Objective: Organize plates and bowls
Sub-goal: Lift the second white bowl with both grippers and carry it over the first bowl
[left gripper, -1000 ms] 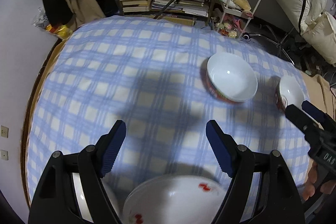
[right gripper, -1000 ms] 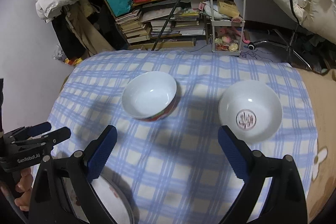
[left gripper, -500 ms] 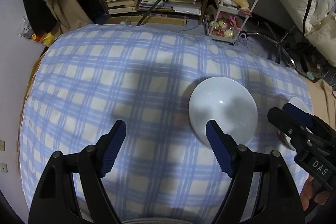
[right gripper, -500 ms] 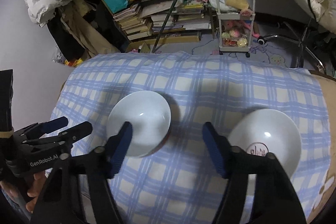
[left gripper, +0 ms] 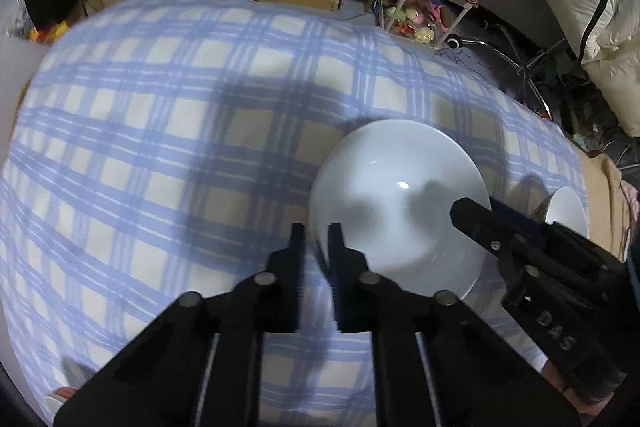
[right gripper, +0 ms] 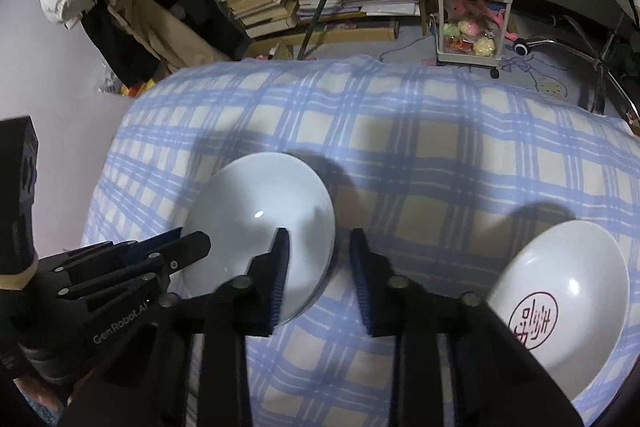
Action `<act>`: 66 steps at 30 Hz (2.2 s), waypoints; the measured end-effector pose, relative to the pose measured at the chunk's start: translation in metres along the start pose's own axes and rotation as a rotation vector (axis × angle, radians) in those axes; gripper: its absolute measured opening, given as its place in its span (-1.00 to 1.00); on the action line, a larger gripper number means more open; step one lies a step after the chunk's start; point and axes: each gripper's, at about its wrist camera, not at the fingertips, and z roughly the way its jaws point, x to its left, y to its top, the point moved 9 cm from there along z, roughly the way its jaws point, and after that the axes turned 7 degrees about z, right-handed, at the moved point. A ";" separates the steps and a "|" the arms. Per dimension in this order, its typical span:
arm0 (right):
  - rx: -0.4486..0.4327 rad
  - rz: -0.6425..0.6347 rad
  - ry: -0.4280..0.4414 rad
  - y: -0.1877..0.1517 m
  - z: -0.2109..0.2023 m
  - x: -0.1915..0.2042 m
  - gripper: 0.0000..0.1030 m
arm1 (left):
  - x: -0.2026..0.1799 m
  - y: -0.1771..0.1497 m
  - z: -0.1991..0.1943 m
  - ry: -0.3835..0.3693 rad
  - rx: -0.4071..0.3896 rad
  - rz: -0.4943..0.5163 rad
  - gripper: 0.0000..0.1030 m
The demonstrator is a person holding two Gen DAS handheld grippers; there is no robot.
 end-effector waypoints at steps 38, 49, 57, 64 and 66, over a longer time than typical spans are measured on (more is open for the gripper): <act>-0.090 -0.099 0.085 -0.074 -0.089 0.119 -0.74 | 0.058 -0.079 -0.157 0.129 -0.148 0.003 -0.84; -0.086 -0.151 0.117 -0.115 -0.096 0.166 -0.74 | 0.097 -0.128 -0.187 0.163 -0.161 -0.033 -0.84; -0.093 -0.206 0.118 -0.149 -0.097 0.202 -0.74 | 0.122 -0.157 -0.213 0.222 -0.203 -0.028 -0.84; -0.098 -0.223 0.143 -0.172 -0.101 0.229 -0.74 | 0.149 -0.181 -0.228 0.206 -0.224 -0.079 -0.84; -0.100 -0.237 0.147 -0.179 -0.101 0.239 -0.74 | 0.157 -0.190 -0.230 0.200 -0.226 -0.093 -0.84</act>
